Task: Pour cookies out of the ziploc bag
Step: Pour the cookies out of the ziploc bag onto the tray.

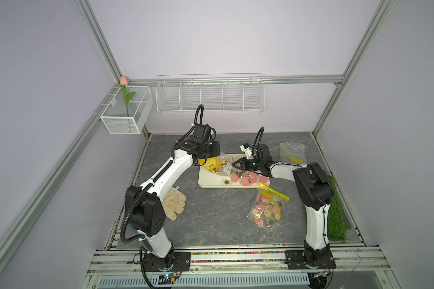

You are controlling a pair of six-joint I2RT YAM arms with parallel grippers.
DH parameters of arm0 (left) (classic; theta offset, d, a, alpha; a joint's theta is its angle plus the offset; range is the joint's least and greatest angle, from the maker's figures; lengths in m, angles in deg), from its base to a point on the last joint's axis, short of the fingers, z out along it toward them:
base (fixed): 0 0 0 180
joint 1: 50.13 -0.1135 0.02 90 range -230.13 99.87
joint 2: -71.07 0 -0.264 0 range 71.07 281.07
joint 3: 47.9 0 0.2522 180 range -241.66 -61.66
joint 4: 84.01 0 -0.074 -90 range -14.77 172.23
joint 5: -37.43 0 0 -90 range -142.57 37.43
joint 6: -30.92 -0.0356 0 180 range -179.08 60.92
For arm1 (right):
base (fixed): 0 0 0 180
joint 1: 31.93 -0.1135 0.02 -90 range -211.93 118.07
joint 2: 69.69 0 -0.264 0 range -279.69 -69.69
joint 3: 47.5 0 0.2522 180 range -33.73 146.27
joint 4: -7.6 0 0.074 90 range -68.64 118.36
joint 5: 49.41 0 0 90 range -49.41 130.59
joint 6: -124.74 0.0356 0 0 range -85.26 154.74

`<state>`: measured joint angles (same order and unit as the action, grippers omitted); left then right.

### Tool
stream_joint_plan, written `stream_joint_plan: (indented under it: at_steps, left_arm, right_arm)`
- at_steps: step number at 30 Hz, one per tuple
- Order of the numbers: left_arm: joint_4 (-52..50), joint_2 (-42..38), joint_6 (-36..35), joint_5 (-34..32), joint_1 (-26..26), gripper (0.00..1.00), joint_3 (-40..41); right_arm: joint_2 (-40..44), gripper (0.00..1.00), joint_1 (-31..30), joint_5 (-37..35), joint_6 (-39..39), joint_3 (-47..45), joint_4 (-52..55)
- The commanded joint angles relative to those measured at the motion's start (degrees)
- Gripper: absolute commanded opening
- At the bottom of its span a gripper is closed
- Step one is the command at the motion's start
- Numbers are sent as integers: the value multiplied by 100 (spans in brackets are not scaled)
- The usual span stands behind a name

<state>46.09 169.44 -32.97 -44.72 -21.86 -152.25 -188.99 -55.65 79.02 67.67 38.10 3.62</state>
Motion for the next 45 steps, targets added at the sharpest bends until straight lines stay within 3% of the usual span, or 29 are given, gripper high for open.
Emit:
stream_joint_plan:
  at_steps: [1, 9, 21, 35, 45]
  left_arm:
    - [257, 129, 96, 0, 53, 0, -243]
    - [129, 171, -71, -170, 91, 0, -455]
    - [-429, -51, -536, -372, -279, 0, -863]
    - [-255, -204, -662, -524, -581, 0, -480]
    - [89, 184, -432, -431, -572, 0, -518]
  right_arm:
    - [204, 7, 197, -277, -159, -241, 366]
    - [246, 7, 321, -87, -172, -140, 422]
    - [11, 7, -234, 238, -370, 478, 613]
    - [-867, 7, -396, -278, -104, 1729, 1012]
    - [-1114, 7, -175, -620, 21, 1951, 980]
